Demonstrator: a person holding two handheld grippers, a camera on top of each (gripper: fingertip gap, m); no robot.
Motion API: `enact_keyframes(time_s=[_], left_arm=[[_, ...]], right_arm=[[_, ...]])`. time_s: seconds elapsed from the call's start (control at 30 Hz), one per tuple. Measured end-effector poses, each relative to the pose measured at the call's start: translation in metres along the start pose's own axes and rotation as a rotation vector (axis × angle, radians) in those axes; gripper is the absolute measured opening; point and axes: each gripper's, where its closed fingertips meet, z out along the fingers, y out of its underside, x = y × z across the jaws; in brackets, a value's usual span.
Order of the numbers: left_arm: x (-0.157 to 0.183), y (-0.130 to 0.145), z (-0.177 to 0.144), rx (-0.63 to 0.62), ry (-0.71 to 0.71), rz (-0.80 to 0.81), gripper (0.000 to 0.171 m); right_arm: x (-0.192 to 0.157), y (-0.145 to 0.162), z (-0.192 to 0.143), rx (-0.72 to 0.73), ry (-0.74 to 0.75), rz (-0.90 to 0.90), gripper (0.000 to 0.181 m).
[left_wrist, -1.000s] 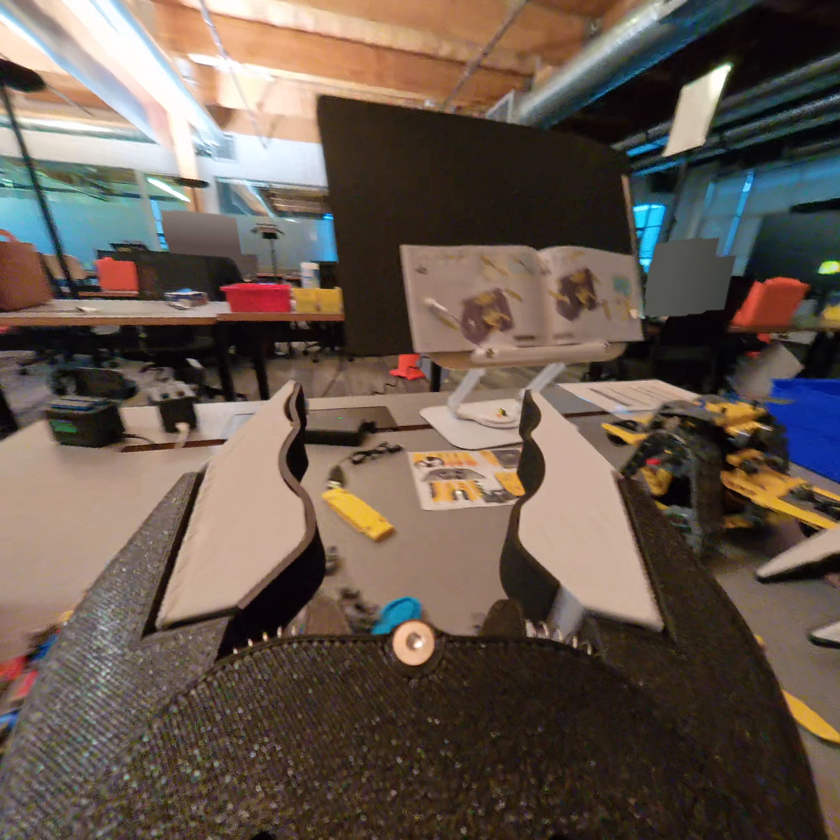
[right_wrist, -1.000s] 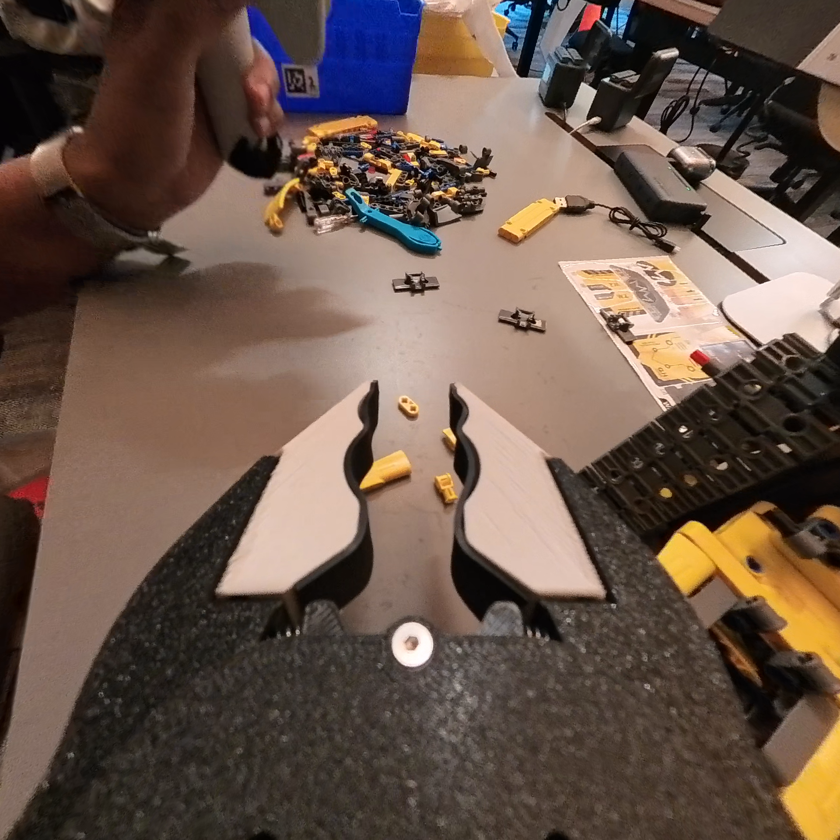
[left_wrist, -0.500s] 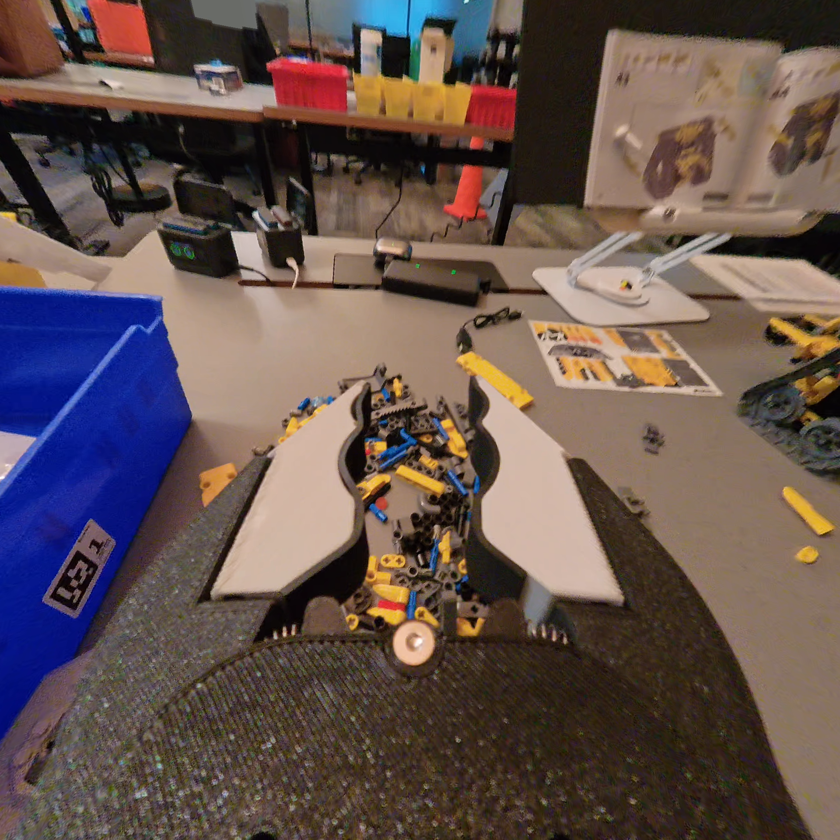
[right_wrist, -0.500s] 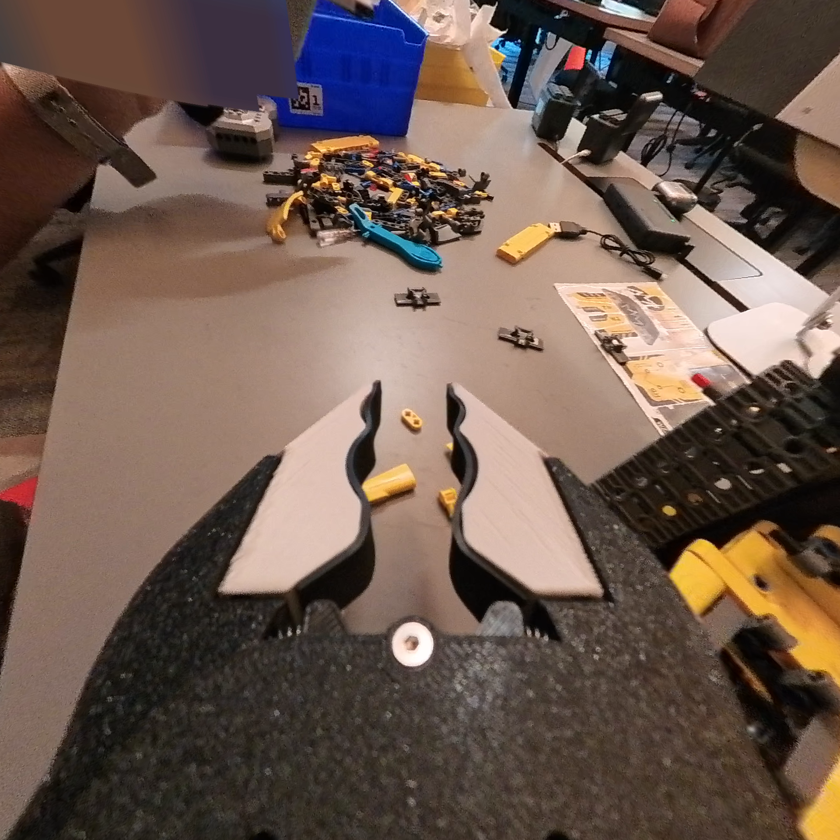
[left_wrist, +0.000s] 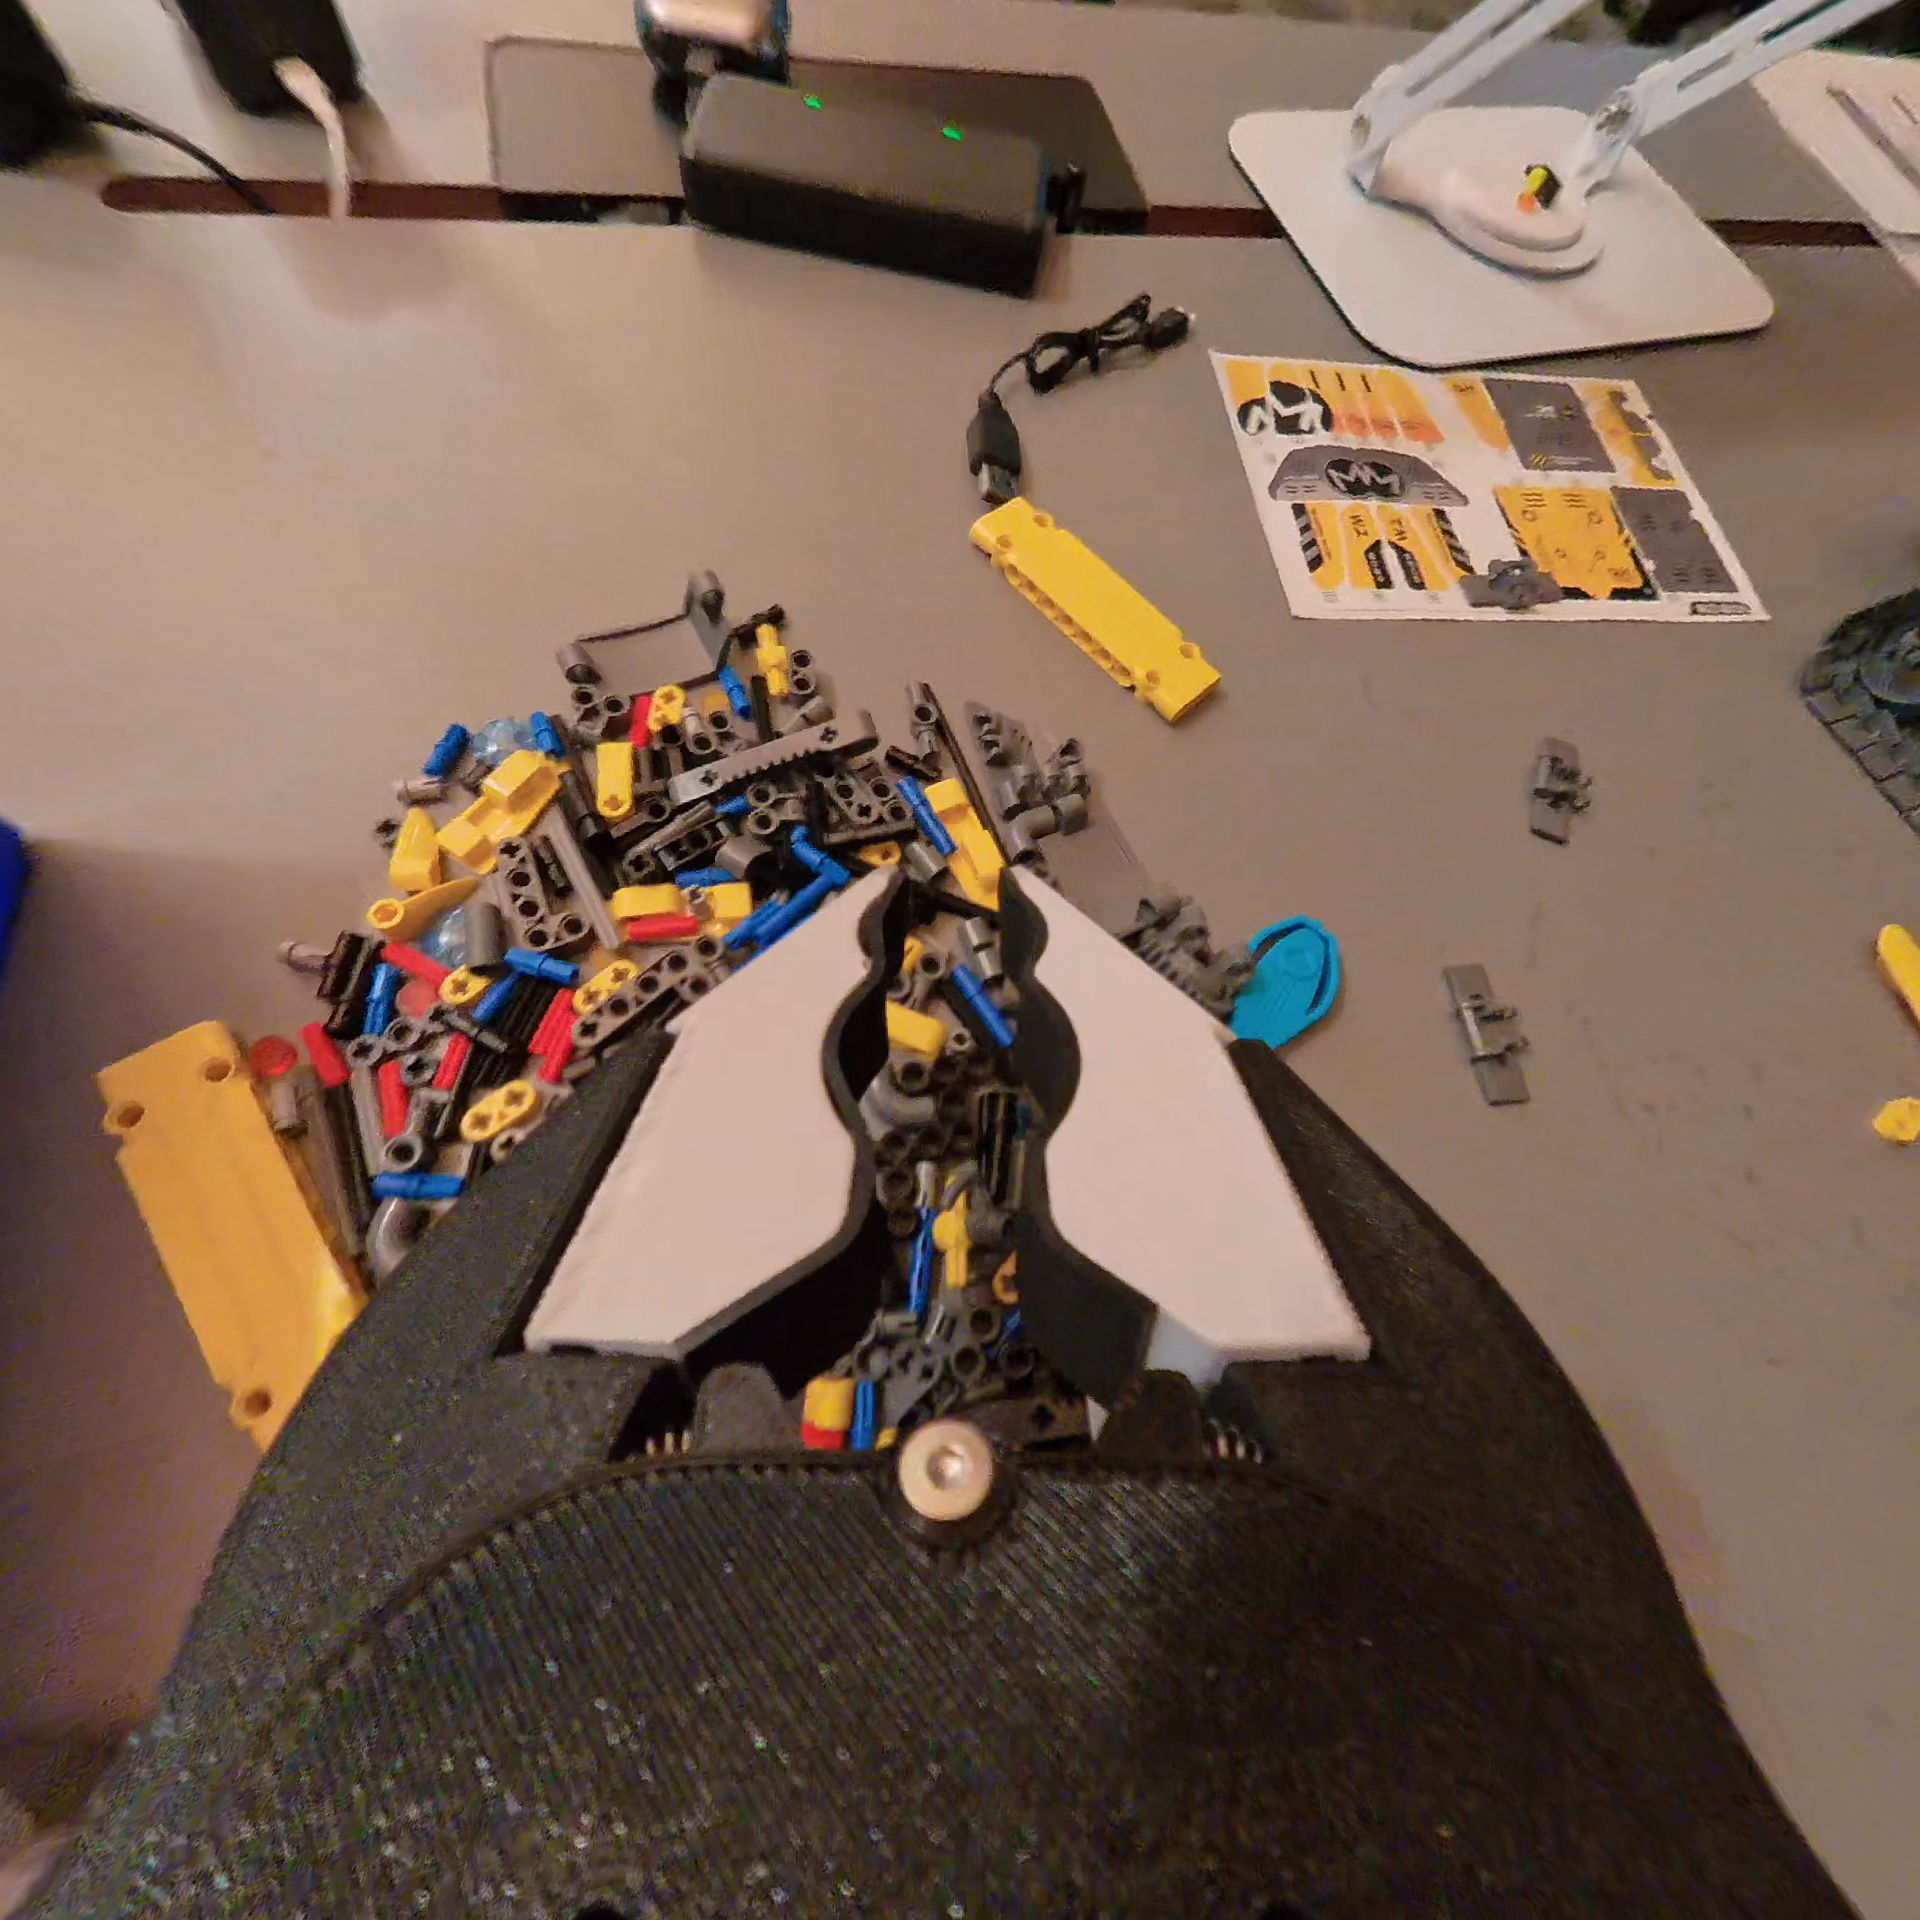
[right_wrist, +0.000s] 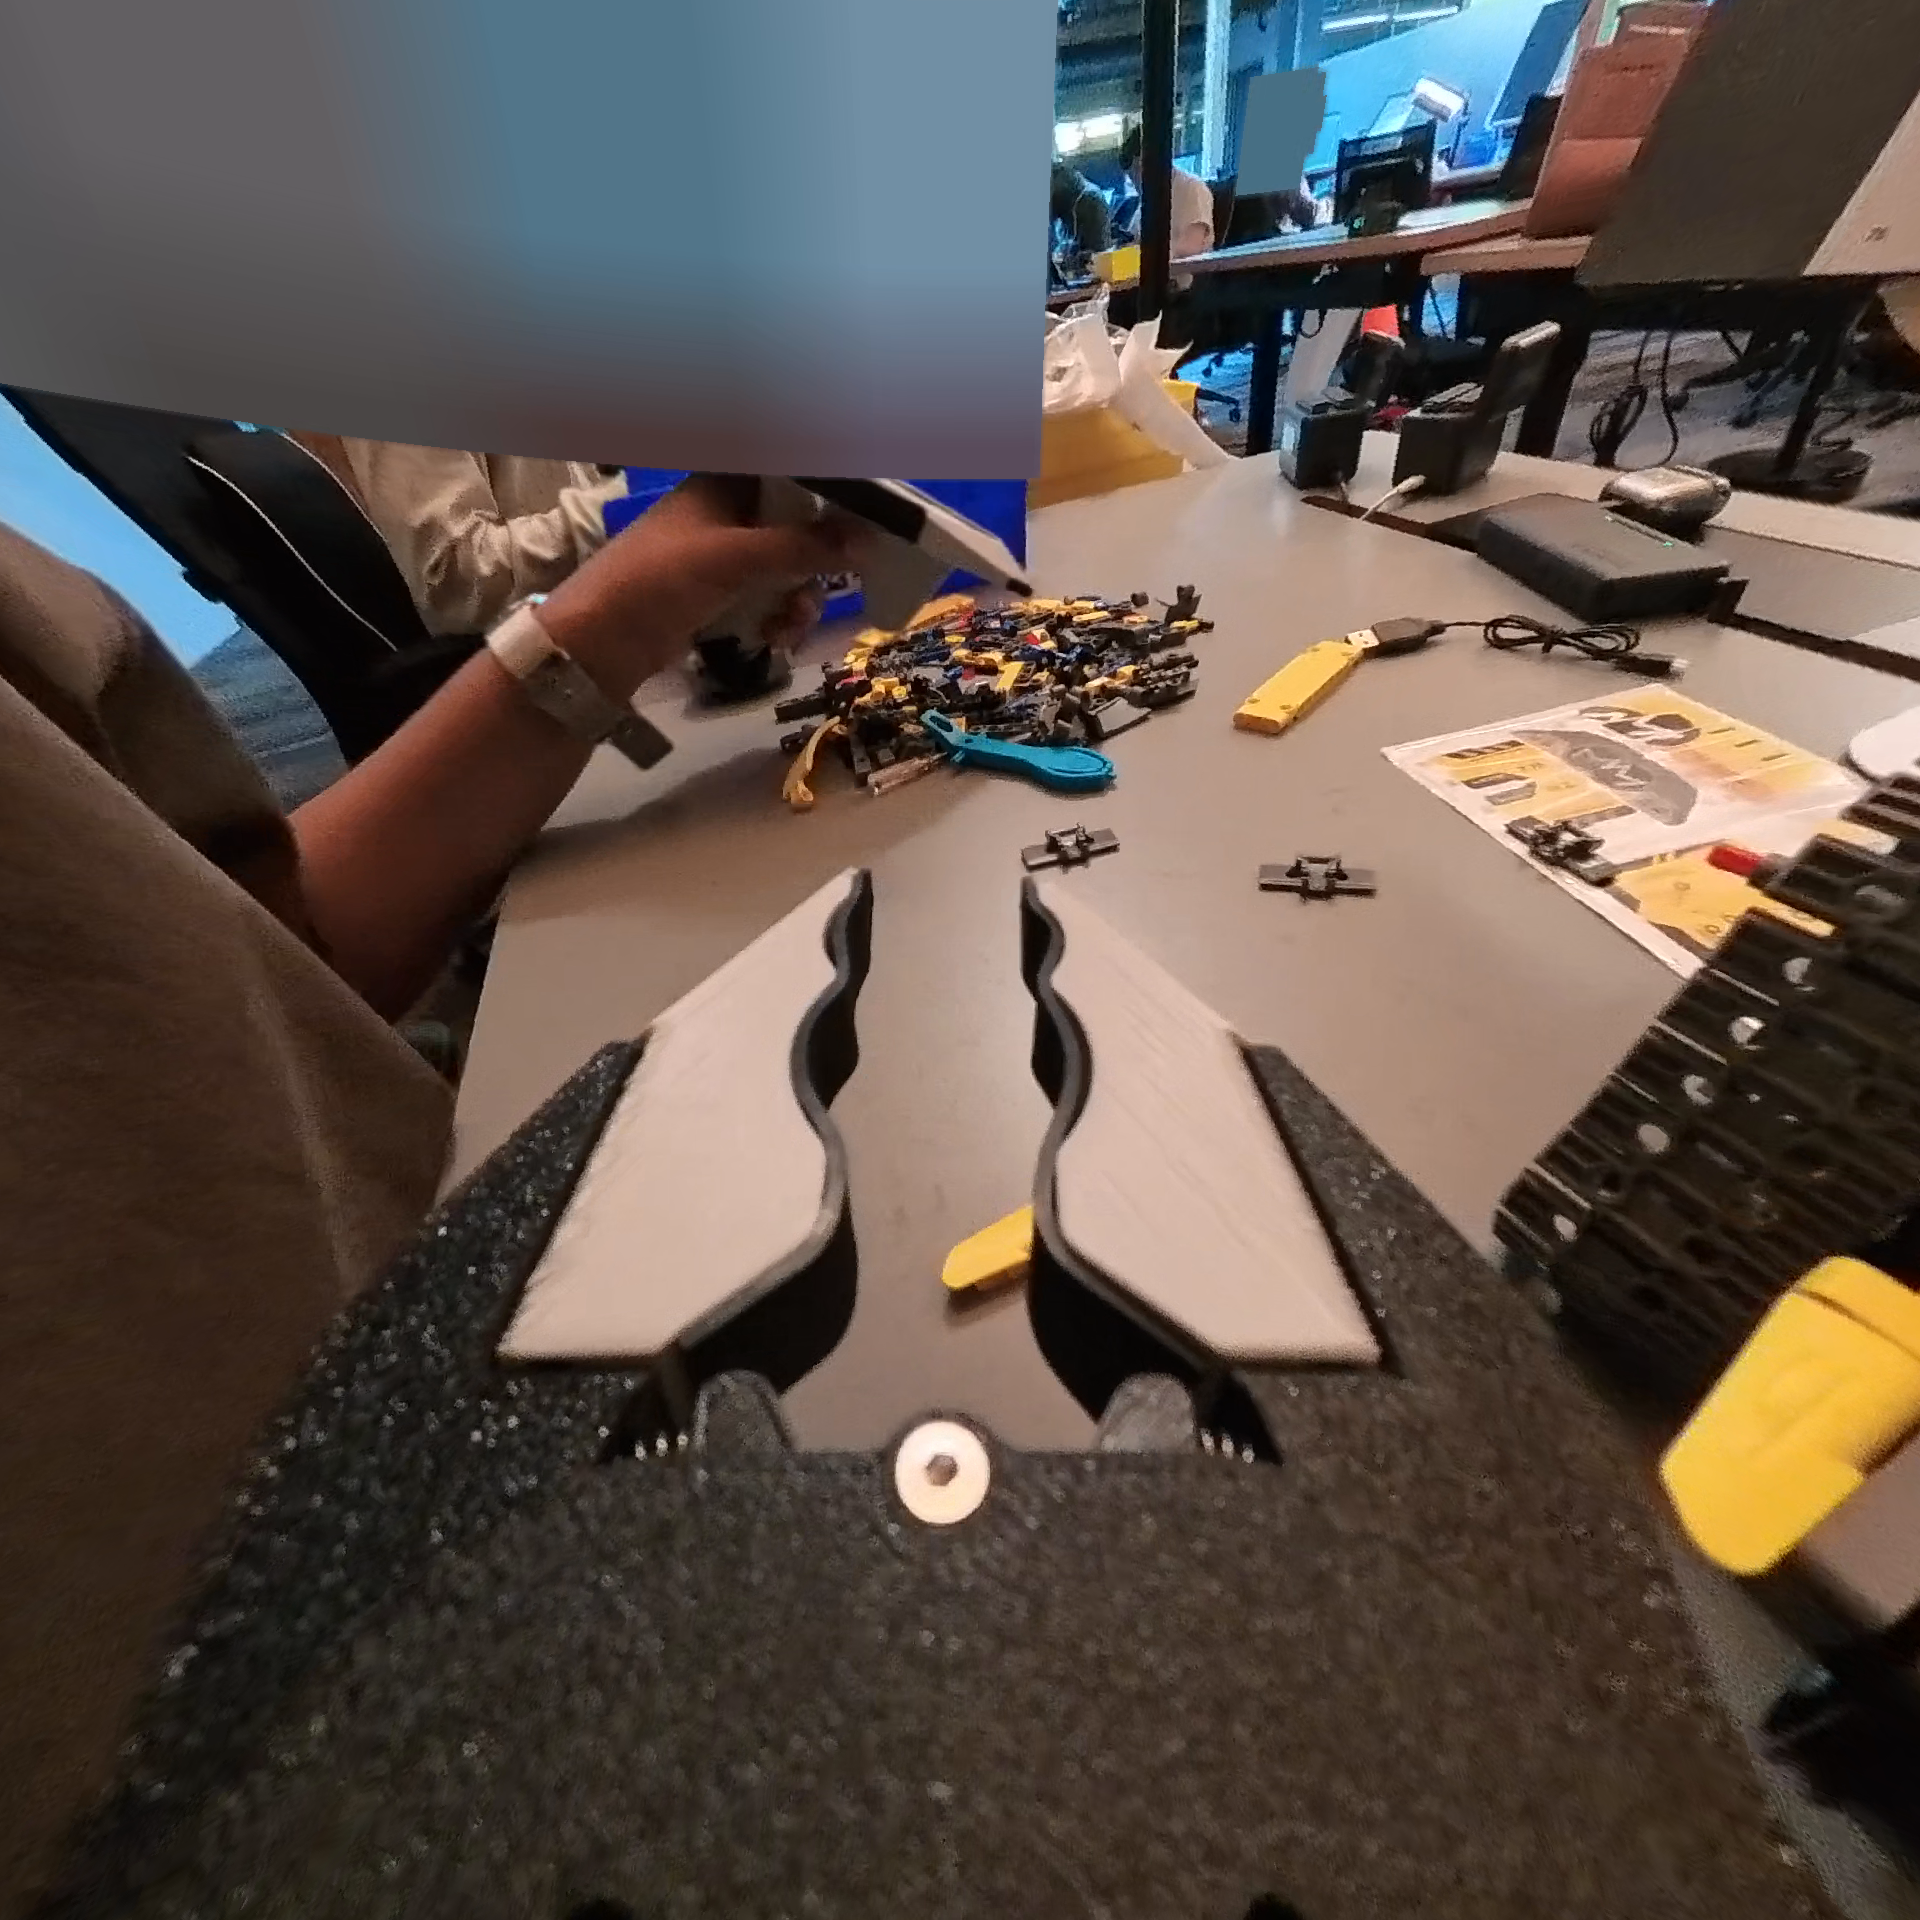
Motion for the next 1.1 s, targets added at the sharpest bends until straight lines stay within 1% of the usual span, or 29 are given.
enact_keyframes(time_s=[0.07,0.1,0.2,0.27,0.33,0.47,0.53,0.63,0.8,0.93,1.1], left_arm=[[0.003,-0.004,0.003,-0.06,0.028,0.011,0.016],[-0.001,-0.009,0.003,-0.071,-0.005,0.049,0.016],[-0.03,-0.03,-0.006,-0.017,-0.224,0.21,0.006],[-0.04,-0.035,-0.011,-0.016,-0.281,0.227,0.006],[-0.04,-0.041,-0.014,0.018,-0.247,0.197,0.007],[-0.028,-0.047,-0.016,0.1,-0.108,0.105,0.01],[-0.023,-0.05,-0.017,0.129,-0.081,0.097,0.012],[-0.022,-0.051,-0.015,0.148,-0.086,0.114,0.012],[-0.026,-0.045,-0.007,0.124,-0.09,0.105,0.013],[-0.035,-0.043,-0.006,0.135,-0.09,0.073,0.014],[-0.056,-0.033,-0.007,0.126,-0.112,0.024,0.016]], right_arm=[[0.0,0.003,0.002,-0.014,-0.003,0.004,0.028],[-0.001,0.004,0.003,-0.017,-0.007,0.001,0.028],[-0.006,0.006,0.005,-0.034,-0.029,-0.026,0.029],[-0.009,0.007,0.005,-0.042,-0.044,-0.04,0.029],[-0.01,0.007,0.004,-0.041,-0.046,-0.049,0.029],[-0.004,0.005,0.001,-0.045,0.0,-0.109,0.029],[0.001,0.001,-0.002,-0.04,0.029,-0.136,0.029],[0.007,-0.006,-0.007,-0.015,0.05,-0.131,0.028],[0.009,-0.011,-0.011,0.004,0.019,-0.053,0.031],[0.0,0.003,-0.005,-0.073,-0.077,0.044,0.036],[-0.001,0.02,0.001,-0.14,-0.084,0.021,0.037]])
